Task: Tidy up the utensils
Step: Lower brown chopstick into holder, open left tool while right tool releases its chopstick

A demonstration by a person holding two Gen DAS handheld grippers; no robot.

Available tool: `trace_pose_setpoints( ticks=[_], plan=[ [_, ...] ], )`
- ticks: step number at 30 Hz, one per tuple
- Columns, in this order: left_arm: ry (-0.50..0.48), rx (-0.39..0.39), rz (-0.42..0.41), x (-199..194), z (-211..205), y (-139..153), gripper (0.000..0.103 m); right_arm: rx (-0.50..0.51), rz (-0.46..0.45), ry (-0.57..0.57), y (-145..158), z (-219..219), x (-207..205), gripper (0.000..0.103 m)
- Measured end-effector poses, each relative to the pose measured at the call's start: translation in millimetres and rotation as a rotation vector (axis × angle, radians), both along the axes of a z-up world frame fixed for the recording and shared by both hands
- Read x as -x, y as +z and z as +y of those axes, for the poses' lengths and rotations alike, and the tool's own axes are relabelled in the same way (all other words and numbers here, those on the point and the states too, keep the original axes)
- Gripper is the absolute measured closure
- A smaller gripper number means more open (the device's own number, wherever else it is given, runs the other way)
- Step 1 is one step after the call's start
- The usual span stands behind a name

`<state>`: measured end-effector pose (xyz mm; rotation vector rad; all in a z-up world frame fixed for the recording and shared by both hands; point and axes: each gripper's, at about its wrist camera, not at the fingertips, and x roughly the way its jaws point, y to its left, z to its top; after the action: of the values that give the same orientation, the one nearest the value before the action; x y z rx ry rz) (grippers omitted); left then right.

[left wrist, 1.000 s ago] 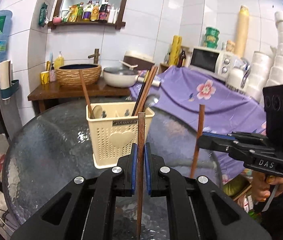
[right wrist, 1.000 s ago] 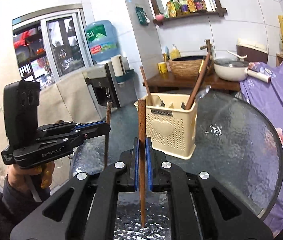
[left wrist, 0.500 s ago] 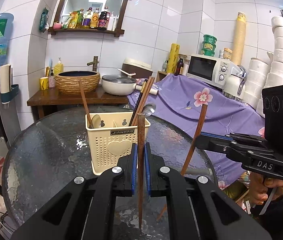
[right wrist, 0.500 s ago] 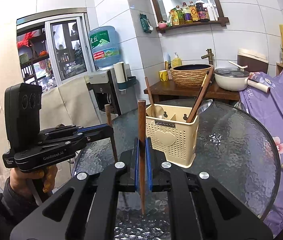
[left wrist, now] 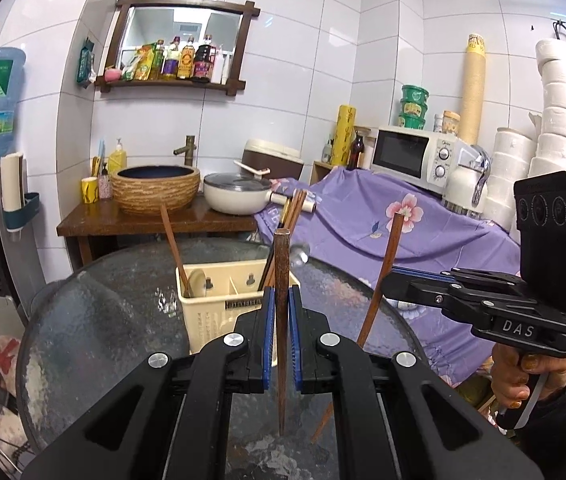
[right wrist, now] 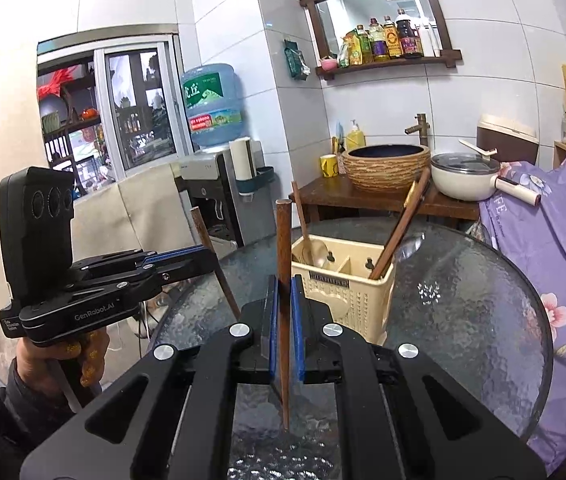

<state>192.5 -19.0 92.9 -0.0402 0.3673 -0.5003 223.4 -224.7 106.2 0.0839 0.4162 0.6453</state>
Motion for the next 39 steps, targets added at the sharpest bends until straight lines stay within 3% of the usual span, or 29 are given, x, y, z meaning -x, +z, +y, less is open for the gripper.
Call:
trace_pose_setpoints(
  ticks=[6, 13, 18, 23, 28, 34, 39],
  plan=[
    [0.004, 0.016, -0.065, -8, 8, 36, 0.096, -0.031, -0.075, -0.004, 48, -3, -17, 0.096],
    [0.046, 0.044, -0.165, -39, 11, 103, 0.096, -0.023, -0.206, -0.073, 113, 4, -50, 0.096],
    [0.092, 0.039, -0.173, -80, 2, 120, 0.096, 0.015, -0.246, -0.137, 125, 13, -82, 0.096],
    [0.115, 0.019, -0.124, -114, -6, 96, 0.096, 0.039, -0.184, -0.165, 93, 21, -115, 0.096],
    [0.121, -0.002, -0.026, -138, -9, 47, 0.096, 0.064, -0.092, -0.173, 43, 25, -140, 0.096],
    [0.123, -0.03, 0.036, -146, -9, 10, 0.096, 0.065, -0.004, -0.18, 1, 26, -153, 0.096],
    [0.102, -0.06, 0.102, -151, -11, -18, 0.096, 0.053, 0.009, -0.18, -15, 27, -158, 0.096]
  ],
)
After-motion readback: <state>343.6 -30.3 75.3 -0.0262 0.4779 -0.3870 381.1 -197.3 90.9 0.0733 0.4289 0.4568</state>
